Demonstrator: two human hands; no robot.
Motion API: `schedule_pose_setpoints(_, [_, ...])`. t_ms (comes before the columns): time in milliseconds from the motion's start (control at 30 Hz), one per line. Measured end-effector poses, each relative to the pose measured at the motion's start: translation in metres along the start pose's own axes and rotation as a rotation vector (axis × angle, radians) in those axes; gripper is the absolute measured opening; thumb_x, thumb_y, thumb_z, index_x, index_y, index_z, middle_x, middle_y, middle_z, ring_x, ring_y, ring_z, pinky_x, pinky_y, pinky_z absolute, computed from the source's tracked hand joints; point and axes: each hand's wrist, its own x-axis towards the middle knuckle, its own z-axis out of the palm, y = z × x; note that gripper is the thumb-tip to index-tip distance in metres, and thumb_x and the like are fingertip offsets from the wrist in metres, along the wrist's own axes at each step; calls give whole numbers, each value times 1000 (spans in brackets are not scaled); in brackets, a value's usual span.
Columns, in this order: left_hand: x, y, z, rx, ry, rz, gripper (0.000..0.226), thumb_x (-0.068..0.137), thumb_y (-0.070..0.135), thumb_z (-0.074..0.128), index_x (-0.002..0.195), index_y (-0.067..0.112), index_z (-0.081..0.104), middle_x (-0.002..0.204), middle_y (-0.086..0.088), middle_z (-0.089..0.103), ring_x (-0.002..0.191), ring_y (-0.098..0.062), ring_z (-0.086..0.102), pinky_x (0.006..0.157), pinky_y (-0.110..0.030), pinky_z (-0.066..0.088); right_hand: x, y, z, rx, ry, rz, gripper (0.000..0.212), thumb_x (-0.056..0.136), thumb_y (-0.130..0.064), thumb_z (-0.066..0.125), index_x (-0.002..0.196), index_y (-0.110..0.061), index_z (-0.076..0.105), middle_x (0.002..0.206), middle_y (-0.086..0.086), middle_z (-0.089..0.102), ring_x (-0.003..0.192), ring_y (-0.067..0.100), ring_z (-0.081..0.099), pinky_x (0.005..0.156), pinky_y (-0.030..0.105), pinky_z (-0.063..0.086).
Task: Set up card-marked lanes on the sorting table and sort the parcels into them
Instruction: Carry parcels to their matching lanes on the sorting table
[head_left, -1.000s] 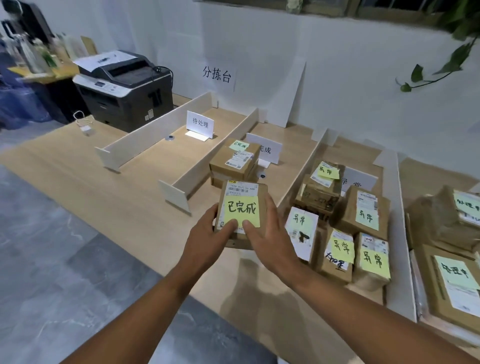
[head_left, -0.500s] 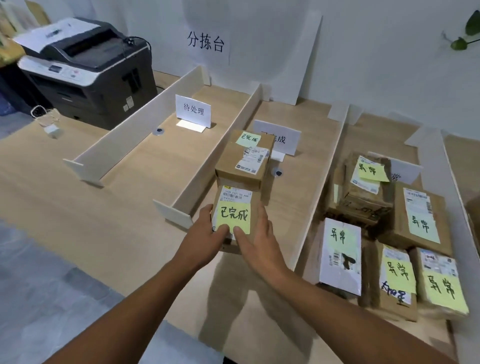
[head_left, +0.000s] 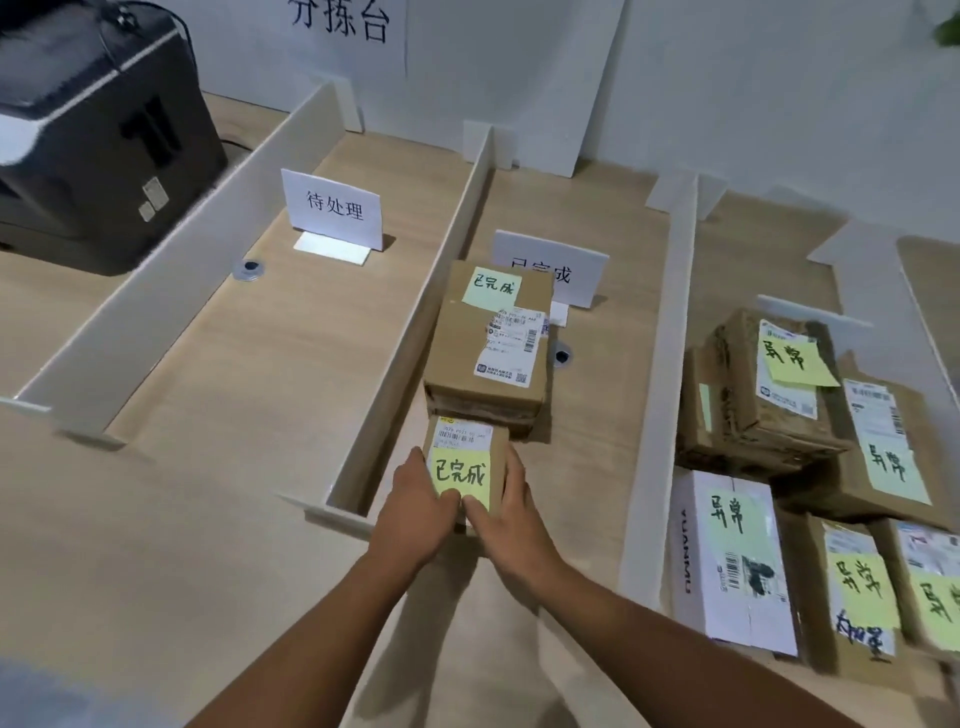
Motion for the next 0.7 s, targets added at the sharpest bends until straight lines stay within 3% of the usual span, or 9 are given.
schedule_pose_setpoints(100, [11, -1, -7, 34, -60, -9, 54, 90, 13, 62, 136, 13, 35, 122, -9, 54, 105, -25, 62, 81, -47, 60, 6, -8, 7, -16, 6, 56, 91, 94, -35, 65, 152, -58, -2, 156, -8, 39, 137, 14, 46, 108, 39, 49])
schedule_pose_setpoints(167, [12, 0, -11, 58, -62, 31, 65, 89, 9, 61, 145, 5, 28, 132, -15, 47, 120, -31, 54, 94, -50, 55, 3, -14, 9, -21, 28, 91, 87, 97, -34, 63, 154, -53, 0, 159, -9, 37, 137, 12, 45, 105, 31, 46])
schedule_pose_setpoints(267, [9, 11, -22, 114, -26, 192, 74, 89, 6, 59, 154, 5, 22, 150, -14, 35, 141, -31, 32, 115, -40, 36, -7, -28, 1, 34, 146, 170, 77, 101, -40, 55, 157, -49, 3, 163, -5, 32, 142, 14, 40, 94, 21, 42])
schedule_pose_setpoints(367, [6, 33, -33, 159, -43, 344, 76, 93, 18, 61, 158, 9, 22, 161, -11, 29, 148, -27, 24, 121, -42, 28, -22, -42, -27, 21, 266, 161, 75, 101, -49, 51, 159, -46, 4, 165, 1, 28, 148, 20, 35, 106, 29, 39])
schedule_pose_setpoints(433, [1, 51, -36, 164, -68, 435, 69, 95, 26, 61, 156, 13, 30, 158, -8, 36, 146, -24, 29, 121, -43, 30, -38, -49, -53, 7, 355, 139, 73, 102, -46, 52, 160, -42, 8, 165, 3, 31, 147, 20, 36, 114, 33, 33])
schedule_pose_setpoints(533, [-8, 82, -28, 196, -131, 585, 57, 94, 30, 61, 147, 15, 43, 149, -7, 45, 138, -23, 37, 117, -41, 34, -68, -53, -99, 3, 497, 110, 70, 102, -47, 54, 159, -43, 13, 162, -2, 35, 146, 17, 38, 114, 33, 33])
schedule_pose_setpoints(700, [-40, 132, 8, 252, -251, 792, 64, 98, 50, 56, 153, 20, 40, 157, -2, 41, 145, -22, 35, 118, -38, 32, -137, -32, -171, -82, 718, 99, 70, 101, -54, 52, 159, -41, 16, 161, -11, 33, 145, 9, 35, 113, 34, 35])
